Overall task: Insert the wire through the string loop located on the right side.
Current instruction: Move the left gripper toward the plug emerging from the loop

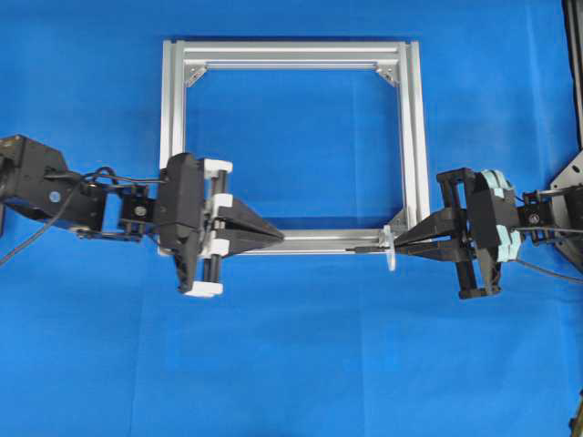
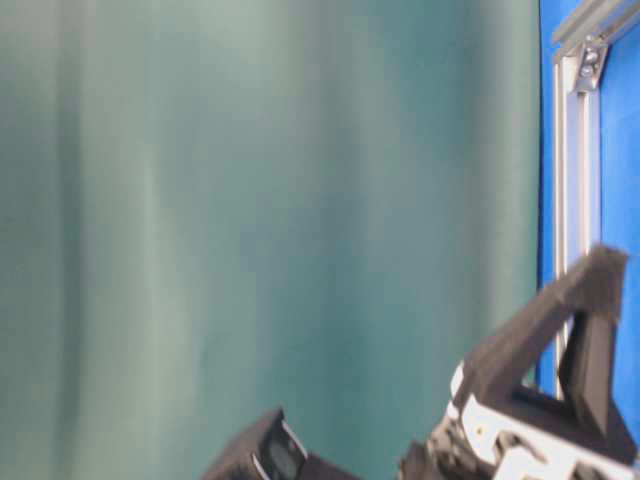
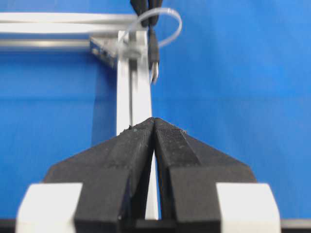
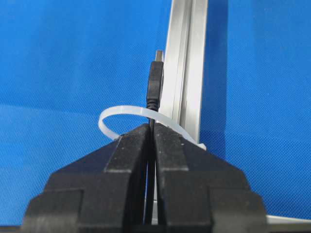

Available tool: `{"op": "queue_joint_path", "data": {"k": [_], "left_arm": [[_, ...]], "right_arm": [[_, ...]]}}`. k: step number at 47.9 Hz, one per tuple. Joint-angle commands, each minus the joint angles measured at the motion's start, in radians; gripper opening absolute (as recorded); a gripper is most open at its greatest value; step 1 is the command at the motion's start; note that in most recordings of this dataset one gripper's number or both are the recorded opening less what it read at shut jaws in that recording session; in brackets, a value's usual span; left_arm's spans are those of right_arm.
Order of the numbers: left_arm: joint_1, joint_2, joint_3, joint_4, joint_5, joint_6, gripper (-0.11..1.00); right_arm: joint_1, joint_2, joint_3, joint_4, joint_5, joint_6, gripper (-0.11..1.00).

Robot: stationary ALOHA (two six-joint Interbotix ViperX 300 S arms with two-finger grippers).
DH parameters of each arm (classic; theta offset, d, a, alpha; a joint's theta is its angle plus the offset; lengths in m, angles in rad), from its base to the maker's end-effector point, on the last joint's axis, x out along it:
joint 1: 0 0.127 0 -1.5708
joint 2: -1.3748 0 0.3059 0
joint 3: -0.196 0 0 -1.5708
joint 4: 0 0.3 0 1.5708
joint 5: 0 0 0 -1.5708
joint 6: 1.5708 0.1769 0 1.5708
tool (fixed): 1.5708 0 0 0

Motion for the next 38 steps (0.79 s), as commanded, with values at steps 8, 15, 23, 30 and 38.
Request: {"op": "queue_joint_path", "data": {"k": [8, 15, 23, 30, 38], "left_arm": [[0.023, 0.061, -0.183, 0.003, 0.078, 0.005, 0.0], [0.043, 0.123, -0.302, 0.003, 0.112, 0.005, 0.0], [0.044, 0.17, -0.407, 0.003, 0.156, 0.003, 0.0], [0.043, 0.186, -0.44, 0.003, 0.199, 0.003, 0.0], [0.038, 0.189, -0.44, 0.003, 0.215, 0.002, 0.0]], "right_arm": [[-0.002, -0.006, -0.017, 0.0, -0.008, 0.0, -0.04], [-0.002, -0.006, -0.017, 0.0, -0.009, 0.0, -0.04], [-0.002, -0.006, -0.018, 0.0, -0.009, 0.0, -0.04], [-0.002, -0.006, -0.017, 0.0, -0.009, 0.0, -0.04], [-0.002, -0.006, -0.018, 0.0, -0.009, 0.0, -0.04]]}}
